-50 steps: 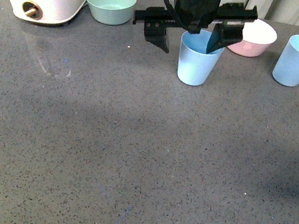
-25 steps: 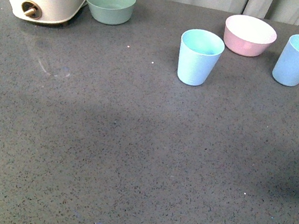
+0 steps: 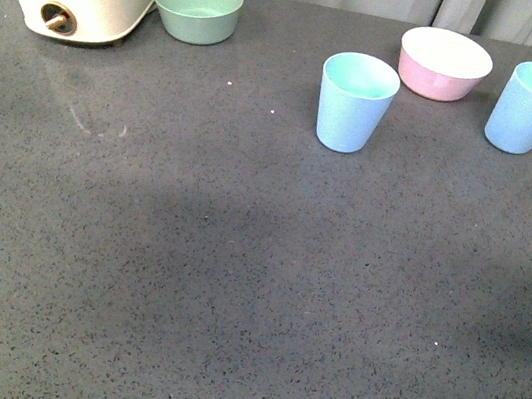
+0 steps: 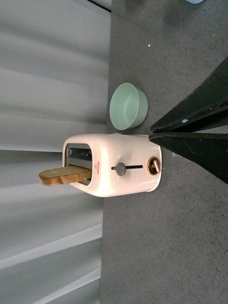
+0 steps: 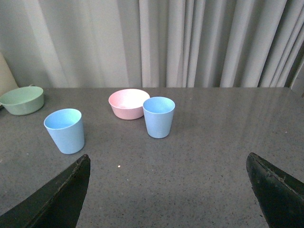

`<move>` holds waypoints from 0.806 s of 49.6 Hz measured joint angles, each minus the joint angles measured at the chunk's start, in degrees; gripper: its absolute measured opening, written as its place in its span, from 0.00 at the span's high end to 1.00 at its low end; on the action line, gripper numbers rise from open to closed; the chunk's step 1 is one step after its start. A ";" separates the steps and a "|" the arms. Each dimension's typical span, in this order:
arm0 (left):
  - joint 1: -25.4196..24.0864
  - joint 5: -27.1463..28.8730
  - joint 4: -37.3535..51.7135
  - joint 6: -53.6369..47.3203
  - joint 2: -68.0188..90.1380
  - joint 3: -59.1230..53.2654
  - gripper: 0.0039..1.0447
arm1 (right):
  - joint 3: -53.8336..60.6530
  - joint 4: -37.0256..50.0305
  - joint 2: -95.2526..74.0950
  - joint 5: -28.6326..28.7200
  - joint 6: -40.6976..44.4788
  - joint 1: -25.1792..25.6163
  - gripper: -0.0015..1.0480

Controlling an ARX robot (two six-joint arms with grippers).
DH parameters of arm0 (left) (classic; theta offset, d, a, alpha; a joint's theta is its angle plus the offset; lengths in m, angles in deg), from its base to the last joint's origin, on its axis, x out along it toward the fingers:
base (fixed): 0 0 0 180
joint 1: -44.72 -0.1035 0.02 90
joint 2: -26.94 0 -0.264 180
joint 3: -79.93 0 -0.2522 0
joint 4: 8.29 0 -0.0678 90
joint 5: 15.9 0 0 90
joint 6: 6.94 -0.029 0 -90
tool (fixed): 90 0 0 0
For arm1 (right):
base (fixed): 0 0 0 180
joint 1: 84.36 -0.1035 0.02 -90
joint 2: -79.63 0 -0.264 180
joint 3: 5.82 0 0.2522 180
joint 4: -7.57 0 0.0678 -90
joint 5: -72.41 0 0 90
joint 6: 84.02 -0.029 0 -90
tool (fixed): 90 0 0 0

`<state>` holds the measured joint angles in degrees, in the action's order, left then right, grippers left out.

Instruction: Stack blue cups with both arms

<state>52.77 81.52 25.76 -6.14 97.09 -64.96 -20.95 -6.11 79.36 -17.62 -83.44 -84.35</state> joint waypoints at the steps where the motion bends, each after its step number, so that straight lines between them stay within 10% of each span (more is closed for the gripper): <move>1: -0.22 -0.15 0.15 -0.02 -0.94 -0.74 0.99 | 0.00 0.00 0.00 0.00 0.00 0.00 0.09; 40: -7.85 -7.43 -8.59 -0.33 -29.49 -20.41 0.99 | 0.00 0.00 0.00 0.04 0.00 0.00 0.09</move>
<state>44.93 74.09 17.17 -6.47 67.60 -85.38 -20.95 -6.11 79.36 -17.57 -83.44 -84.35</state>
